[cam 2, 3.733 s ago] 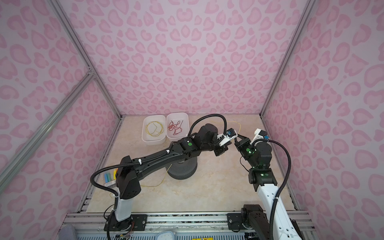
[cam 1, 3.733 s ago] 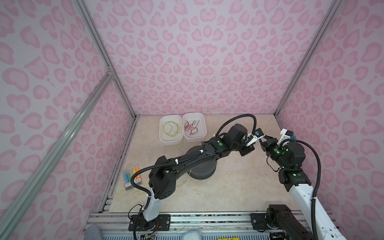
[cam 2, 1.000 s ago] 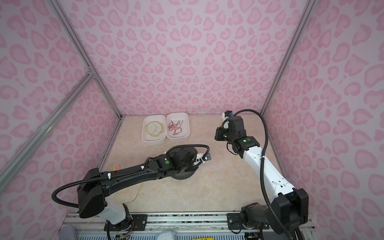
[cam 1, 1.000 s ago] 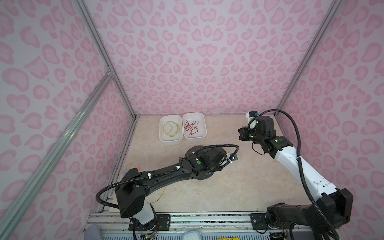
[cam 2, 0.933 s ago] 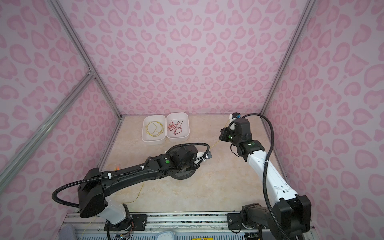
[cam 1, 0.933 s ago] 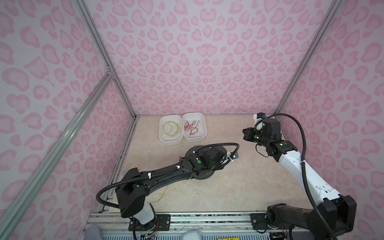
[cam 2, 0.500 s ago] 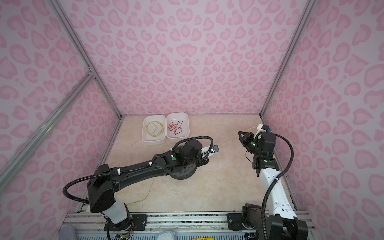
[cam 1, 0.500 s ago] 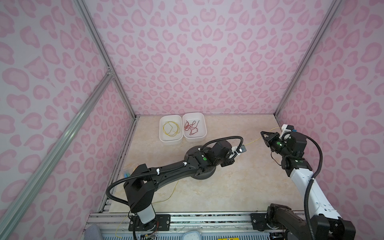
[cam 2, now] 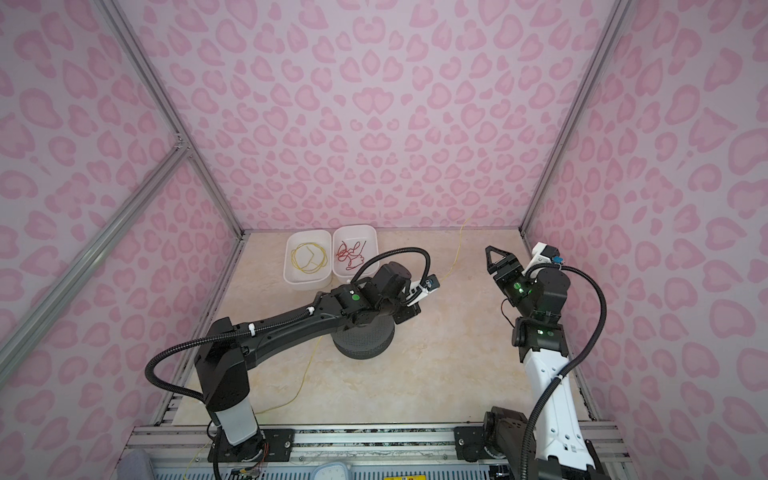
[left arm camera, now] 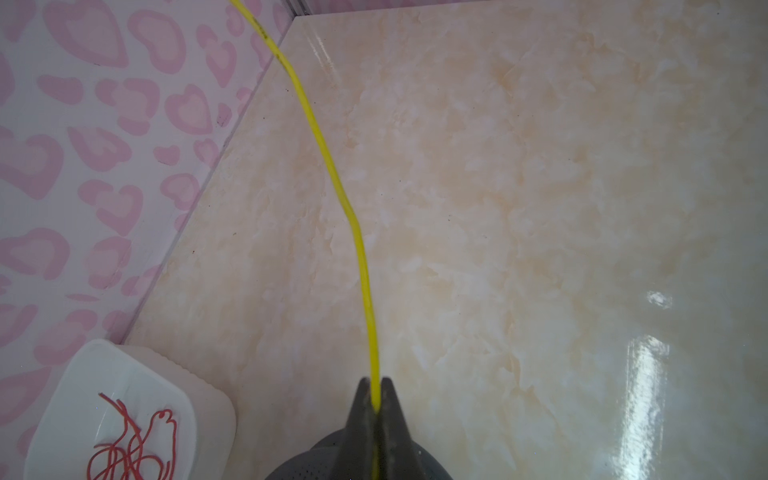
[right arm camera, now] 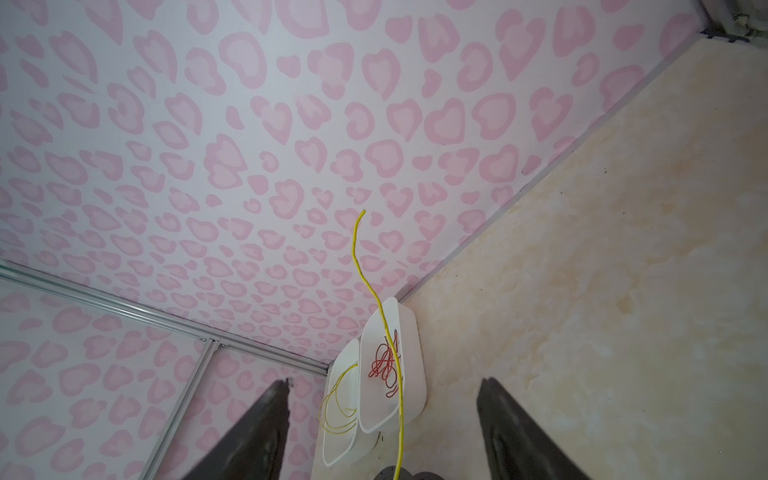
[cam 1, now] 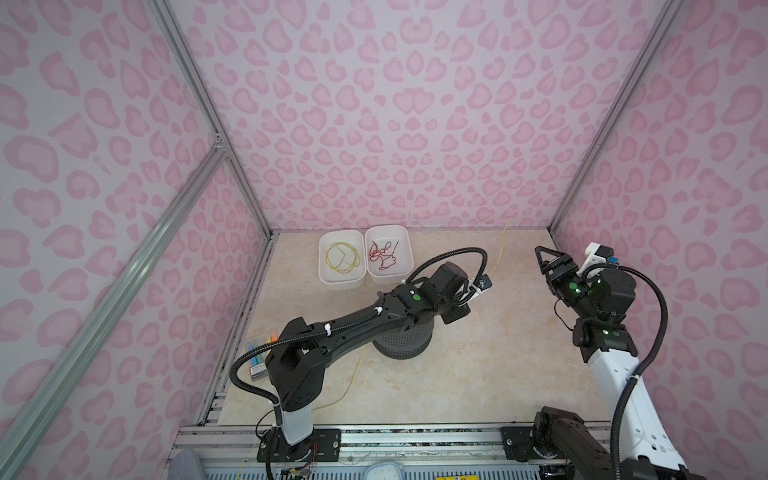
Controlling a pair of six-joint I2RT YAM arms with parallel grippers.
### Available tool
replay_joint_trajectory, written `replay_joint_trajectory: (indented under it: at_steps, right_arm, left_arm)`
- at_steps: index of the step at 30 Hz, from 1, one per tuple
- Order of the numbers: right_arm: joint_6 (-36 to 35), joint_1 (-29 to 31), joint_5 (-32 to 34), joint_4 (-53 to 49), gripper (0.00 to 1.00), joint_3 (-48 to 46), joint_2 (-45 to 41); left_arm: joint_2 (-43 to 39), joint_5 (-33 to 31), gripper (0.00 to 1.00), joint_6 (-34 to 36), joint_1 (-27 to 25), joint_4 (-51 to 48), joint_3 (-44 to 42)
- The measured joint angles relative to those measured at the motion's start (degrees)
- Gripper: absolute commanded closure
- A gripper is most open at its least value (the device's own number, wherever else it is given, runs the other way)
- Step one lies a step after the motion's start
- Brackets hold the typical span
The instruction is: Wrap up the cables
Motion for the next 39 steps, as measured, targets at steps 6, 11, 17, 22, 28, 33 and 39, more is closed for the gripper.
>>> replay_joint_trajectory:
  at_steps: [6, 11, 17, 22, 28, 33, 39]
  right_arm:
    - [-0.2, 7.3, -1.2, -1.7, 0.27, -4.5, -1.4]
    - [-0.4, 18.4, -0.2, -0.6, 0.34, -3.1, 0.8]
    - [1.3, 21.5, 4.5, -0.3, 0.67, -2.4, 4.0]
    - [3.7, 22.3, 5.6, 0.8, 0.90, -2.8, 5.2]
    - [4.1, 22.4, 6.8, 0.8, 1.00, -2.7, 4.8]
    - [3.4, 20.7, 8.1, 0.4, 1.00, -1.6, 3.5]
    - [3.5, 15.1, 8.3, 0.3, 1.00, -0.9, 3.5]
  left_arm:
    - [2.0, 4.2, 0.97, -1.3, 0.8, 0.0, 4.9]
    - [3.5, 7.2, 0.97, -2.3, 0.8, -0.5, 7.1]
    - [3.5, 9.2, 0.97, -2.6, 0.8, -0.5, 7.3]
    - [3.5, 9.4, 0.97, -2.9, 0.8, -0.5, 7.3]
    - [3.5, 9.5, 0.82, -3.2, 0.8, 0.3, 7.3]
    - [1.9, 9.1, 0.51, -4.2, 0.7, 0.0, 6.8]
    - [-10.2, 5.1, 0.40, -7.5, 0.3, 0.2, -0.7]
